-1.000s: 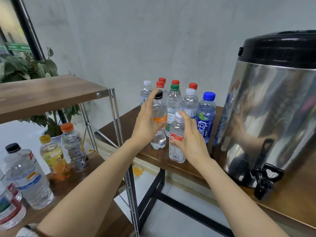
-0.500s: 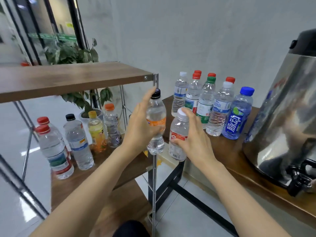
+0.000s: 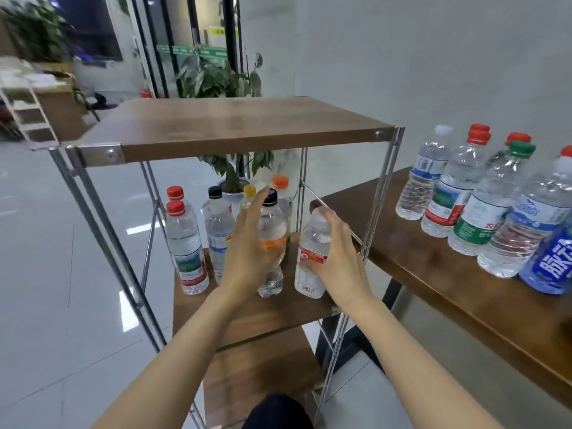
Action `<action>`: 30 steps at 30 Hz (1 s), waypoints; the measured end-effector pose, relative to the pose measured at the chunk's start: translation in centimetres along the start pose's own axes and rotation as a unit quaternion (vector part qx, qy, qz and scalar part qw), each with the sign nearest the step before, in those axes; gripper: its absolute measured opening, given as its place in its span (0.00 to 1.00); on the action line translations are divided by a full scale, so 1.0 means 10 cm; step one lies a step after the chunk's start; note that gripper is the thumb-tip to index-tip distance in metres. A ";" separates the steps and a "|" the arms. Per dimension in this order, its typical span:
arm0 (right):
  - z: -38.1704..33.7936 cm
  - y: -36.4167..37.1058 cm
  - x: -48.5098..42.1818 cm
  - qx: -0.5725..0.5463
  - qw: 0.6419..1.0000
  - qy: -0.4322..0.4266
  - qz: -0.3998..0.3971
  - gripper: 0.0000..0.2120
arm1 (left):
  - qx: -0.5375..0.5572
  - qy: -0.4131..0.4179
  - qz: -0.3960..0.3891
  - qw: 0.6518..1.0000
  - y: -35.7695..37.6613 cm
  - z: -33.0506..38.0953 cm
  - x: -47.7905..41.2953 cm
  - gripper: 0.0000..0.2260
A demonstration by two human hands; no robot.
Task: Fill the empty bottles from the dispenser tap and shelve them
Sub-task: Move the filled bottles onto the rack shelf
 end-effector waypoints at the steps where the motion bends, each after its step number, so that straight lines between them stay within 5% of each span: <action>1: 0.03 0.08 -0.06 -0.008 1.000 -0.001 -0.010 0.44 | -0.010 -0.014 0.002 1.000 0.04 -0.09 0.00 0.42; 8: 0.29 0.50 -0.50 -0.005 0.999 -0.006 -0.043 0.48 | -0.070 -0.017 0.015 0.997 0.34 -0.60 -0.01 0.51; 16: 0.48 0.87 -0.95 -0.032 0.986 -0.067 -0.151 0.53 | -0.107 -0.058 0.007 0.993 0.51 -0.86 -0.15 0.46; 23: 0.60 1.07 -1.18 -0.090 0.974 0.013 -0.209 0.49 | -0.115 -0.065 0.028 0.991 0.54 -0.99 -0.23 0.44; 30: 0.54 1.11 -1.17 0.018 0.992 -0.072 -0.103 0.49 | -0.117 -0.067 0.045 0.990 0.56 -1.05 -0.26 0.46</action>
Point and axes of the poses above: each hand's wrist, its own x-axis away from the middle knuckle, its own y-axis out of the palm, z = x × y, the point moved 3 cm from there along -x, towards the middle knuckle, and after that the axes turned 15 degrees about y, right-handed, at the moved point
